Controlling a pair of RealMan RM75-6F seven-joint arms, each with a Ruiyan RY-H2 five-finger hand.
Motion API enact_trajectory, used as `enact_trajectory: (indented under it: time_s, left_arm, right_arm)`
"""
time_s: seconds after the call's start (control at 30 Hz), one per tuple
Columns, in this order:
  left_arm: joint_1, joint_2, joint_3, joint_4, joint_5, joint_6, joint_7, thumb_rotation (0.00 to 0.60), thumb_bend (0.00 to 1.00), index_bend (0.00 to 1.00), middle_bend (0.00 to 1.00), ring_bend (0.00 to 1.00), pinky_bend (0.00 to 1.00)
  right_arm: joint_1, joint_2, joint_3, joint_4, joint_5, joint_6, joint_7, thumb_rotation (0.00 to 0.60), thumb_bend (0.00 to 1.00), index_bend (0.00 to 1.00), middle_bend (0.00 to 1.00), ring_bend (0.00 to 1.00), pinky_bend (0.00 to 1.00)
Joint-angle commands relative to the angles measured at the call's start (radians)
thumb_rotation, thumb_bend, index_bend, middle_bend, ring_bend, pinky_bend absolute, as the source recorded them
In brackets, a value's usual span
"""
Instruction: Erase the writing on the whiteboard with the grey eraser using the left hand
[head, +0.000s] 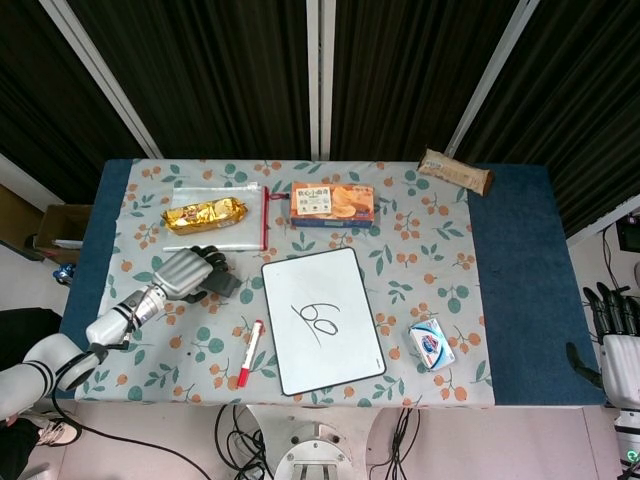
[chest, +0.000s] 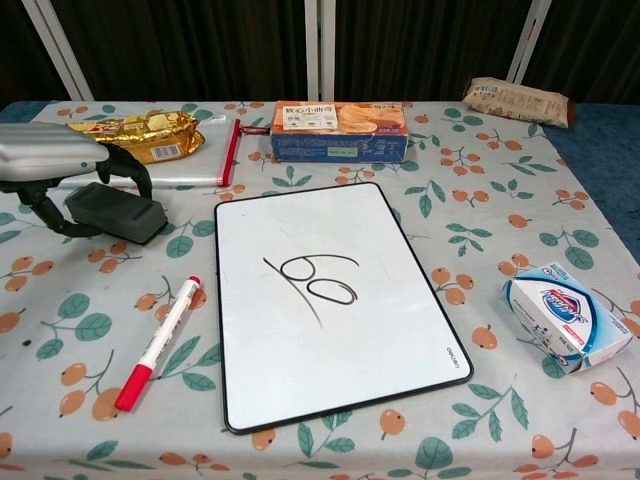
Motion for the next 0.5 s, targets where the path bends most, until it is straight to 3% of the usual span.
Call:
enact_trajectory:
  time_s: [0.03,0.5]
  left_arm:
    - [-0.003,0.002,-0.001,-0.003,-0.008,-0.002,0.004,0.6,0.32,0.28,0.21,0.15,0.31]
    - [-0.01,0.001,0.001,-0.014,-0.045,-0.013,0.04,0.6,0.32,0.36,0.29,0.23,0.38]
  right_arm:
    - [0.001,-0.006,0.002,0.016,-0.01,0.009,0.016,0.6,0.28,0.0,0.0,0.0,0.0]
    - [0.005,-0.009,-0.003,0.023,-0.012,-0.006,0.016,0.6,0.29,0.0,0.0,0.0,0.0]
